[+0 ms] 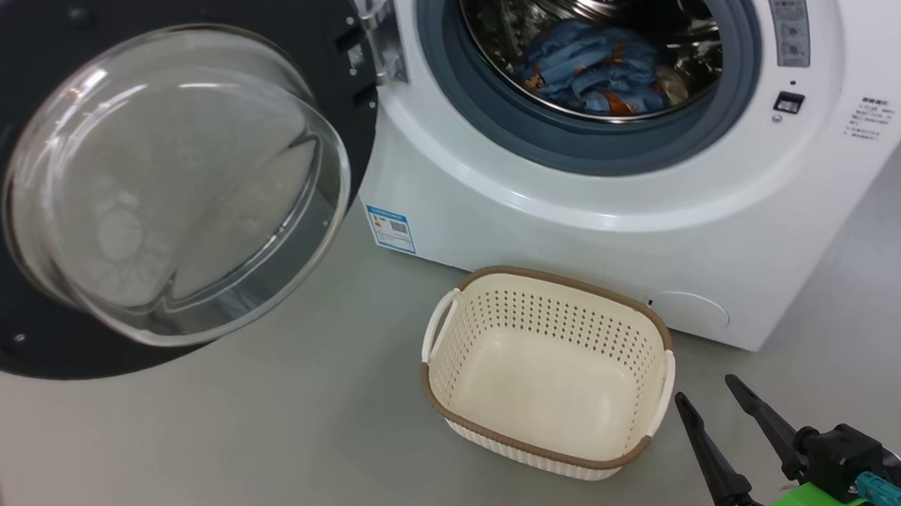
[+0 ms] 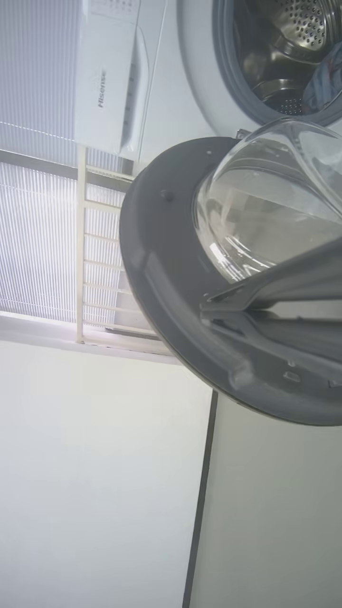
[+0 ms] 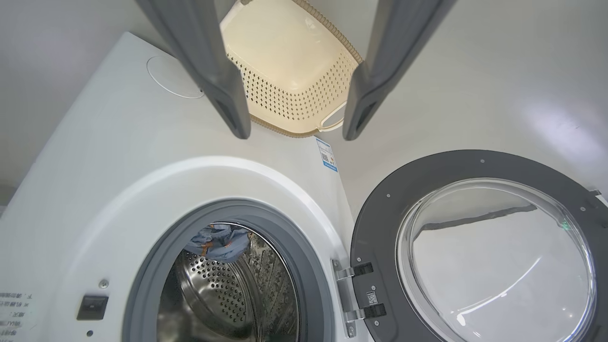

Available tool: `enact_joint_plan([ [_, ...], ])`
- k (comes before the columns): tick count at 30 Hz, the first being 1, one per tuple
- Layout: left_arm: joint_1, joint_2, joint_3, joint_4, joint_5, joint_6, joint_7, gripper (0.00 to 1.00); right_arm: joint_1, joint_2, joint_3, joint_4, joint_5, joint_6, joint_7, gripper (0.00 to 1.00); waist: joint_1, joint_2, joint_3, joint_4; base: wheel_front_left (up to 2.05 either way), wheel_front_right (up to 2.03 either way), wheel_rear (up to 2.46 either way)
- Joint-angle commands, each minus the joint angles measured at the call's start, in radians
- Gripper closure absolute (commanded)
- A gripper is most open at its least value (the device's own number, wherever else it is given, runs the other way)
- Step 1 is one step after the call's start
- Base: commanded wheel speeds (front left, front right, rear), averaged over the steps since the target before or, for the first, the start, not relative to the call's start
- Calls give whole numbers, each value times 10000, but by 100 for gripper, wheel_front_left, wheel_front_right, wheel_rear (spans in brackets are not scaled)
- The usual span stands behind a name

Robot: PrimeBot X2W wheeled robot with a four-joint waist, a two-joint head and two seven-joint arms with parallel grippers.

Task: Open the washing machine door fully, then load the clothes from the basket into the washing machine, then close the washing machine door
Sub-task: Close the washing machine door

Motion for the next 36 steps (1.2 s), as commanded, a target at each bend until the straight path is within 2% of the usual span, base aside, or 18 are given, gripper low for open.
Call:
enact_joint_plan([
  [1, -824, 840, 547, -194, -473, -15, -63, 100, -54, -103, 127, -277, -143, 16, -49, 0, 0, -1, 285, -272, 0, 0, 0],
  [6, -2311, 2465, 984, 673, -1700, -15, -63, 100, -115, -177, 48, -351, -215, 16, -49, 0, 0, -1, 646, -593, 0, 0, 0],
  [11, -3662, 3586, 1379, 2325, -3436, -15, -51, 100, -245, -253, 40, -405, -261, 16, -49, 0, 0, -1, 998, -903, 0, 0, 0],
  [17, -5114, 4809, 1502, 4845, -6210, -15, 1521, 100, -426, -364, 59, -449, -306, 16, -49, 0, 0, -1, 1328, -1126, 0, 0, 0],
  [19, -5481, 5091, 1395, 5546, -6932, -15, 2446, 100, -437, -405, 55, -472, -329, 16, -49, 0, 0, -1, 1407, -1141, 0, 0, 0],
  [20, -5481, 5091, 1395, 5546, -6932, -15, 2446, 100, -437, -405, 55, -472, -329, 16, -49, 0, 0, -1, 1407, -1141, 0, 0, 0],
  [28, -6364, 5926, 824, 7829, -8090, -15, 5315, 100, -469, -558, 206, -522, -398, 16, -49, 0, 0, -1, 1649, -1206, 0, 0, 0],
  [31, -6489, 6177, 560, 8057, -8242, -15, 6189, 100, -567, -645, 313, -567, -454, 16, -49, 0, 0, -1, 1812, -1271, 0, 0, 0],
  [36, -6668, 6249, 540, 8327, -8769, -15, 7235, 100, -721, -799, 408, -679, -542, 16, -49, 0, 0, -1, 2127, -1266, 0, 0, 0],
])
